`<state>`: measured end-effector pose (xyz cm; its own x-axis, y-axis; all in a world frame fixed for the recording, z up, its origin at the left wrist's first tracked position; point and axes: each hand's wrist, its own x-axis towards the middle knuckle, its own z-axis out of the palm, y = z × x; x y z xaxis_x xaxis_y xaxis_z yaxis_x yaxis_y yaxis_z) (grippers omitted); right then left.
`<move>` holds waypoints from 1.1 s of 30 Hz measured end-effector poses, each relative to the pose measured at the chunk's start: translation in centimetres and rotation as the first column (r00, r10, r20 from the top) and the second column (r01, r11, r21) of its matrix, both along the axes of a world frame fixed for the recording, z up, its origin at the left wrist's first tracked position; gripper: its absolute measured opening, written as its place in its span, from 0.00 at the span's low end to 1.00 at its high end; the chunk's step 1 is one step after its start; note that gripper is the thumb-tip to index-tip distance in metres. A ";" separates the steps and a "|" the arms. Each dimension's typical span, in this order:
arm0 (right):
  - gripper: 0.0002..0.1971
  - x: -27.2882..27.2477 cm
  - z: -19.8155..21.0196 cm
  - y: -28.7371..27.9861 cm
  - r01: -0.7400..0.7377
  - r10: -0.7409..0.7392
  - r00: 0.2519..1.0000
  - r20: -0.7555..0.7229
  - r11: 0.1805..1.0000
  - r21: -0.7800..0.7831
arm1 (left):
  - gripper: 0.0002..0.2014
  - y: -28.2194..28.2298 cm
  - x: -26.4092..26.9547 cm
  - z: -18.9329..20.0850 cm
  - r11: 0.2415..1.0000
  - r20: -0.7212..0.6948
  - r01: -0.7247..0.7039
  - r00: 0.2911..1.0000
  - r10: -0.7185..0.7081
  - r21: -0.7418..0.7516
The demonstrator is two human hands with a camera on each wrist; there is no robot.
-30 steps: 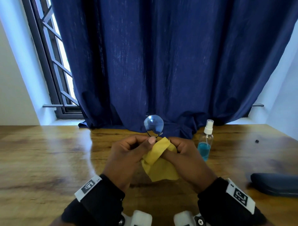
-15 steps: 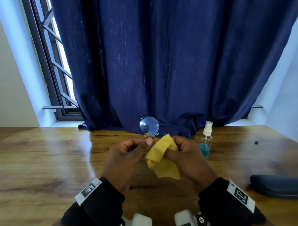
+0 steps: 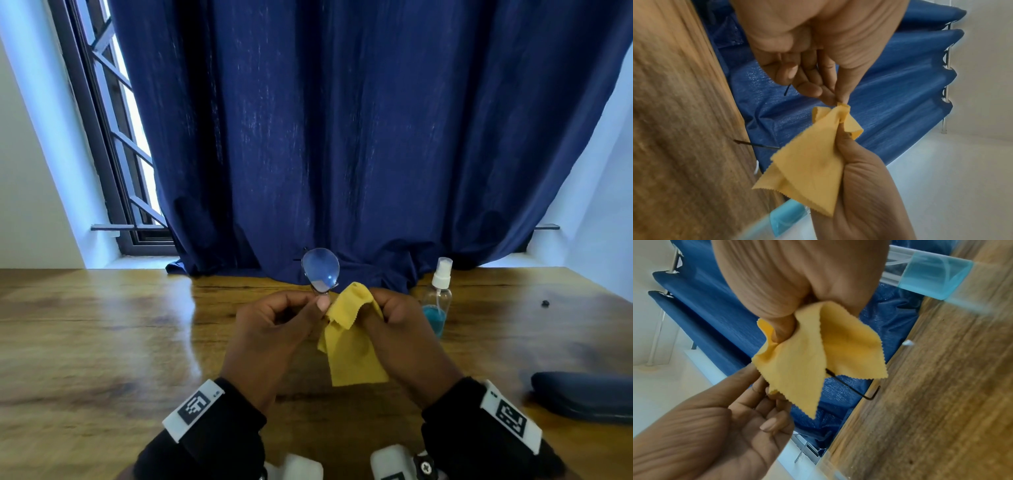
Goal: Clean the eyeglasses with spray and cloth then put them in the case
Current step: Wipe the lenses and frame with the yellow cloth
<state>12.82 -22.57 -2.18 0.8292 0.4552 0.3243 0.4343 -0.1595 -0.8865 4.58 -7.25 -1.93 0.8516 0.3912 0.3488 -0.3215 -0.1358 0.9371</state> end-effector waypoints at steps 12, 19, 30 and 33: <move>0.10 -0.6 0.2 0.0 -0.126 0.129 0.990 -0.060 0.991 0.054 | 0.09 0.1 0.0 0.1 0.993 -0.096 0.106 0.989 -0.110 -0.043; 0.11 -1.1 0.6 0.1 -0.198 0.205 0.975 -0.086 0.976 0.088 | 0.12 0.7 0.2 -0.1 0.968 -0.144 0.173 0.969 -0.200 -0.184; 0.10 -1.4 0.6 0.4 -0.093 0.182 0.948 -0.260 0.942 0.322 | 0.17 0.9 0.3 0.2 0.952 -0.093 0.134 0.982 -0.165 -0.275; 0.02 -1.1 0.4 0.5 0.003 0.127 0.940 -0.318 0.926 0.377 | 0.18 0.8 0.5 -0.1 0.957 -0.074 0.100 0.989 -0.125 -0.271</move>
